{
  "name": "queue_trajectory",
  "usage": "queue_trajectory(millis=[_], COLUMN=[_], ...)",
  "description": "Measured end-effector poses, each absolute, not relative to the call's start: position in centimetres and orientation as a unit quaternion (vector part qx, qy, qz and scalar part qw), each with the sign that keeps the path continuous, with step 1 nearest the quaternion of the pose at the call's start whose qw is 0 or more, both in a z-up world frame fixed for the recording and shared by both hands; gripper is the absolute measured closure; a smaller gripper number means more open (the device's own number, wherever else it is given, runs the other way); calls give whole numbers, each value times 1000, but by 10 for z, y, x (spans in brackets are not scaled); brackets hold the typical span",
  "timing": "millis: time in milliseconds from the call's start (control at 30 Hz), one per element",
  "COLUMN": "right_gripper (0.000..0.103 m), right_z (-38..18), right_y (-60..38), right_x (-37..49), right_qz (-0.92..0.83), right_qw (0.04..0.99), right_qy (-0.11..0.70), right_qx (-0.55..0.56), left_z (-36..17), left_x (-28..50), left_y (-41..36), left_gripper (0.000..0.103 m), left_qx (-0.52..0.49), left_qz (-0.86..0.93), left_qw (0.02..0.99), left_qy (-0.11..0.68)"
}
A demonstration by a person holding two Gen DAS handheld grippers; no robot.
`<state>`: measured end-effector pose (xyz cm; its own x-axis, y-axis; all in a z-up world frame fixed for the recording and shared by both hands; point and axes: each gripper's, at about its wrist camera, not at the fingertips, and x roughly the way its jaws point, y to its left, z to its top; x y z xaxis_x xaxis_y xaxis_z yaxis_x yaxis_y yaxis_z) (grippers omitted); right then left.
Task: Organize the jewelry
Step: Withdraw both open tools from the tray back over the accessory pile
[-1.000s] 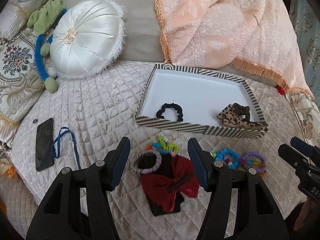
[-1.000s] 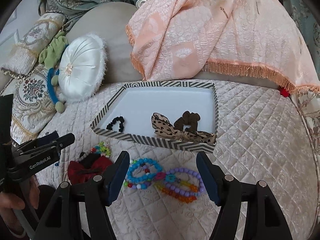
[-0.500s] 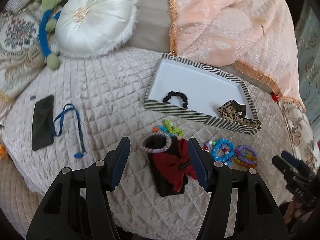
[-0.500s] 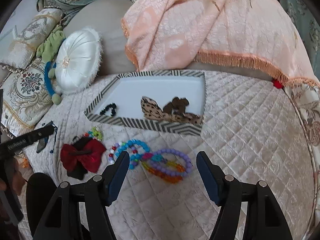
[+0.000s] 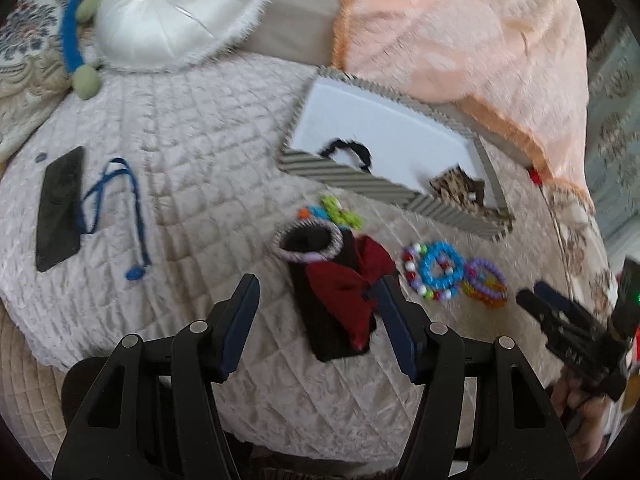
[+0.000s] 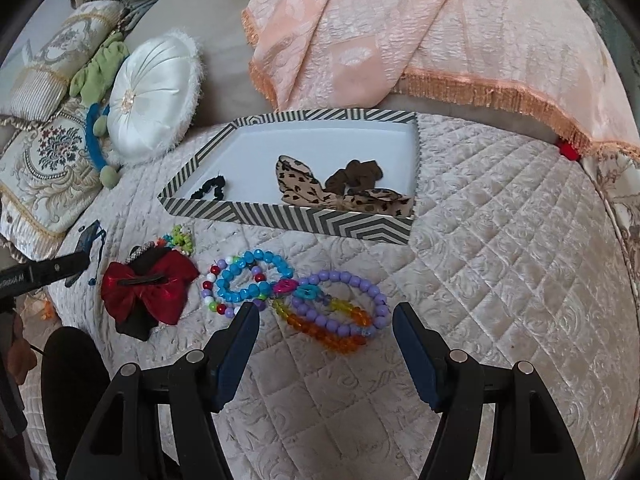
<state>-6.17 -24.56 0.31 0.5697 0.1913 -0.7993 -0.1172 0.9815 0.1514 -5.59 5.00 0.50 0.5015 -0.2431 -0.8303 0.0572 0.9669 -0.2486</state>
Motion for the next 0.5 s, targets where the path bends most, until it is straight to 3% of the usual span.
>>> queue_trajectory(millis=[167,500], right_gripper=[36,36], right_z=[-1,-15], right_y=[-236,-220], right_x=[-50,-2], right_qz=[106,165], right_qw=[879,855], right_qy=[465,491], right_qx=[24,-15], left_z=[-1,-17], left_x=[-54,-42], left_y=[23,-22], left_gripper=[31,30], left_qx=[-23,105], left_qz=[-116,-174], left_qw=[863,849], left_qy=[491,488])
